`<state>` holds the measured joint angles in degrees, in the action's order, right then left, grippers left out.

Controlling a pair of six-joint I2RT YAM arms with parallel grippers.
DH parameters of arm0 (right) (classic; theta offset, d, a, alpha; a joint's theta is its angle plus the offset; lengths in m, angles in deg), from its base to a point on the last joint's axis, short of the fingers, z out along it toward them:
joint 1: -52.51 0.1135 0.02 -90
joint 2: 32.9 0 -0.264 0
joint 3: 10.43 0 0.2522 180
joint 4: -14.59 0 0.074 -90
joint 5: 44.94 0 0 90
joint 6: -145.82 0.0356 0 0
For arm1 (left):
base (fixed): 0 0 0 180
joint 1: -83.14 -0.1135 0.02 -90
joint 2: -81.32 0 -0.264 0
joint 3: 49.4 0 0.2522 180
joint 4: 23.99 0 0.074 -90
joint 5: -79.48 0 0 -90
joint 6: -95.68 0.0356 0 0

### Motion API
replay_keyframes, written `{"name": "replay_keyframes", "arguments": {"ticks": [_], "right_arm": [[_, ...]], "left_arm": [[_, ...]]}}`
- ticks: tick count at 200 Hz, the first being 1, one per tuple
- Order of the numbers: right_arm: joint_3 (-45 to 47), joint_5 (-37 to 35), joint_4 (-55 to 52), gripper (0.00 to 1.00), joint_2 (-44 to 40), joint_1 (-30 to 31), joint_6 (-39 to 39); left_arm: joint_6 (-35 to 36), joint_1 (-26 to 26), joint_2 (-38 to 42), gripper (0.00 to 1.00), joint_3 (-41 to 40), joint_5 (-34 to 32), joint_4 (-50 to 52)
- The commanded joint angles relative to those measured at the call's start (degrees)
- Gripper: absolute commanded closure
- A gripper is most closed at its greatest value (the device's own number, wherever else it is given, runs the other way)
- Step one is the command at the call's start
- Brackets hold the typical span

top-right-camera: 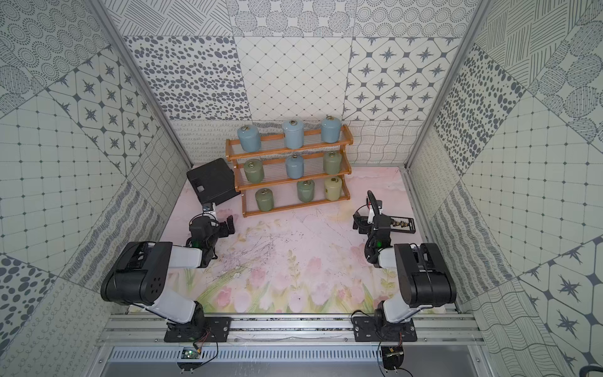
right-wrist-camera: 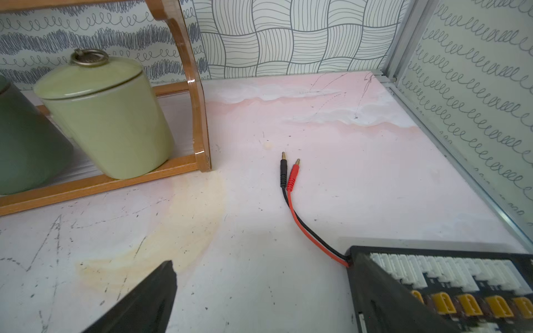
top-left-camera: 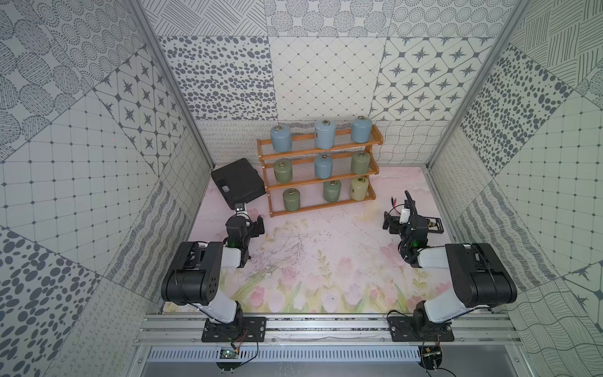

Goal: Remove the tea canisters from the shelf
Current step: Pick up the tea canister from the shelf.

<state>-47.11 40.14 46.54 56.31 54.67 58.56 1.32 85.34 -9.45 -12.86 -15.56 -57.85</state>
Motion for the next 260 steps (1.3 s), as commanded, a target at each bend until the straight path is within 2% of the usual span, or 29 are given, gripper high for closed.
{"name": "replay_keyframes", "arguments": {"ticks": [1,179,223,243,260], "right_arm": [[-0.41,0.28,2.46,0.0,-0.28,0.13,-0.37],[-0.58,0.37,2.37,0.0,-0.41,0.13,-0.34],[-6.54,4.11,-15.71,0.0,-10.39,0.22,-1.61],[-7.75,5.72,-21.55,0.0,-16.54,0.23,0.83],[-12.87,9.26,-27.22,0.0,-19.33,0.24,2.28]], "left_arm": [[1.72,0.0,-0.09,0.0,0.25,0.71,-3.34],[1.55,0.0,0.06,0.0,0.44,0.75,-2.8],[1.63,-0.01,0.06,0.0,0.46,0.78,-2.79],[1.57,-0.05,0.01,0.0,0.42,0.77,-2.77],[1.56,-0.04,0.04,0.0,0.45,0.74,-2.79]]}}
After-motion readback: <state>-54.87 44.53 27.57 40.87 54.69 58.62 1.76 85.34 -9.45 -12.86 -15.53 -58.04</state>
